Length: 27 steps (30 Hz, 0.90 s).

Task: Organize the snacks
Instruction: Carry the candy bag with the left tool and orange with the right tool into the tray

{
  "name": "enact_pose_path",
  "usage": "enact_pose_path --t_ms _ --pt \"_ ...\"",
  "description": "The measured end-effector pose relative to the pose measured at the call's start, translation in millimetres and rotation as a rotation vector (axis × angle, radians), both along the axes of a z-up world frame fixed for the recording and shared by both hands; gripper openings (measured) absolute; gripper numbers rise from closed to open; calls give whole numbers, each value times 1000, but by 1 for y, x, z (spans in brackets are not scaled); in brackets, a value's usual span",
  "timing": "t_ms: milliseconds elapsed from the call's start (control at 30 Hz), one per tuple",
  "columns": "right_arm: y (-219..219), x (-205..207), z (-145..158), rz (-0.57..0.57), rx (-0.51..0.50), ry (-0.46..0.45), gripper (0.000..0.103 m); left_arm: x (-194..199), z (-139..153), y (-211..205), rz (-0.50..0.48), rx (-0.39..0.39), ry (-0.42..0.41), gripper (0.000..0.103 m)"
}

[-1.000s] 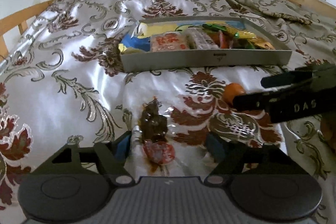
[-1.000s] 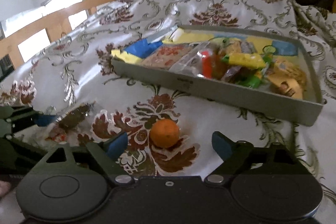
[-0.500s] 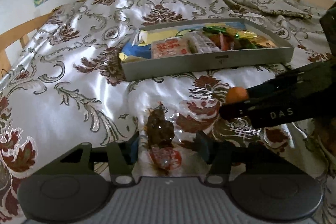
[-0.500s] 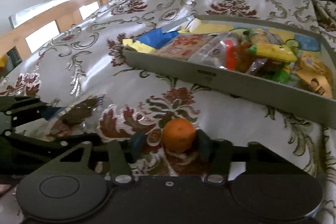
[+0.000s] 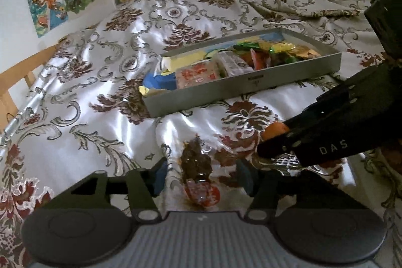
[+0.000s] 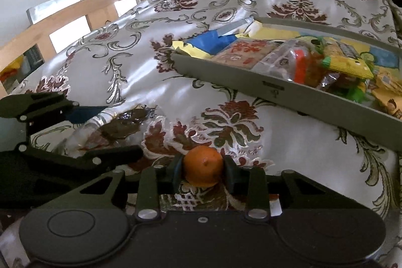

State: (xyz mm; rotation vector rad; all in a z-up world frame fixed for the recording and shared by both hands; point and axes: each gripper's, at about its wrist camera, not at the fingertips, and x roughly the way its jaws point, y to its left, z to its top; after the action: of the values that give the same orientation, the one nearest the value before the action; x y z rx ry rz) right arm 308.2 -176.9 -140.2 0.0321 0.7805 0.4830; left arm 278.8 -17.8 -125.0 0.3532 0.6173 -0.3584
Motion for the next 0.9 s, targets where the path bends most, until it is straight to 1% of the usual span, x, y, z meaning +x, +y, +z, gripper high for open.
enact_pose_path --t_ms 100,233,333,433,533,567,667,733,767,833,900 --pt "-2 1 -1 -4 1 9 36 1 -4 -1 -18 15 11 66" --pt "-2 0 0 -7 -8 12 36 -7 -3 -6 -43 63 -57 66" --pt "-4 -1 -1 -10 -8 16 36 -10 -1 -8 -38 75 -93 67" --pt "-5 -3 0 -9 -14 19 36 -12 1 -8 -44 70 -119 69" --pt "-7 -5 1 -13 -21 22 36 -14 1 -10 -70 76 -141 74" --pt "-7 -6 1 -15 -23 23 36 -14 1 -10 -80 79 -139 76" --pt "-8 -10 2 -23 -34 29 36 -12 -4 -12 -95 95 -111 76" --pt "-9 -13 3 -25 -45 31 36 -7 -5 -11 -97 89 -68 75" --pt "-9 -14 4 -25 -49 32 36 -7 -5 -9 -96 80 -57 73" --pt "-9 -16 4 -26 -55 35 36 -5 -5 -8 -107 69 -32 72" --pt "-9 -17 5 -27 -57 36 36 -6 -7 -7 -114 78 -15 72"
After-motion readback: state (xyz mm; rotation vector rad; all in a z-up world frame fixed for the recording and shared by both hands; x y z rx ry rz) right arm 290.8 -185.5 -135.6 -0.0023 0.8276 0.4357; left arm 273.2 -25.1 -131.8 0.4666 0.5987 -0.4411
